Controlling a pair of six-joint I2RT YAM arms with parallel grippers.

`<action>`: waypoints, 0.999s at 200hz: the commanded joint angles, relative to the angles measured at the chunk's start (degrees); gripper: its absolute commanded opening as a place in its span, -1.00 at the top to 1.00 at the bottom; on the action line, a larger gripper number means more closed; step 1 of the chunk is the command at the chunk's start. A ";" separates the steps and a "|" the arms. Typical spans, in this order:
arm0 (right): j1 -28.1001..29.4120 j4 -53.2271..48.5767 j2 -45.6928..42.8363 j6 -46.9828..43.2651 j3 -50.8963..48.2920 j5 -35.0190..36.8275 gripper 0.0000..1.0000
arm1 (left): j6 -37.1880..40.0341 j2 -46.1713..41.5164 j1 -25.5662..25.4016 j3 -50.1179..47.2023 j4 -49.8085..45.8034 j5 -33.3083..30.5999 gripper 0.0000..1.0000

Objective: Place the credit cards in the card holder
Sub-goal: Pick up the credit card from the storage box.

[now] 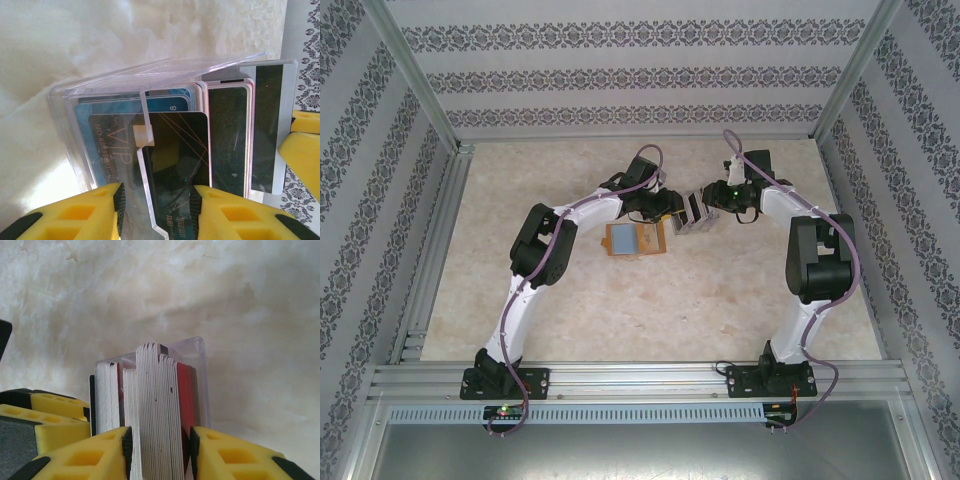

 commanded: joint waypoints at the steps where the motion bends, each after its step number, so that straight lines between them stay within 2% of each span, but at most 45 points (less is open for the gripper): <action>1: 0.35 0.02 -2.01 0.56 -0.73 -1.81 0.23 | 0.10 1.23 -1.30 1.95 -1.04 0.10 0.16; 200: -0.03 0.15 -4.46 0.87 -1.87 -2.18 0.26 | 1.59 0.40 -1.28 1.84 -2.73 -0.60 0.16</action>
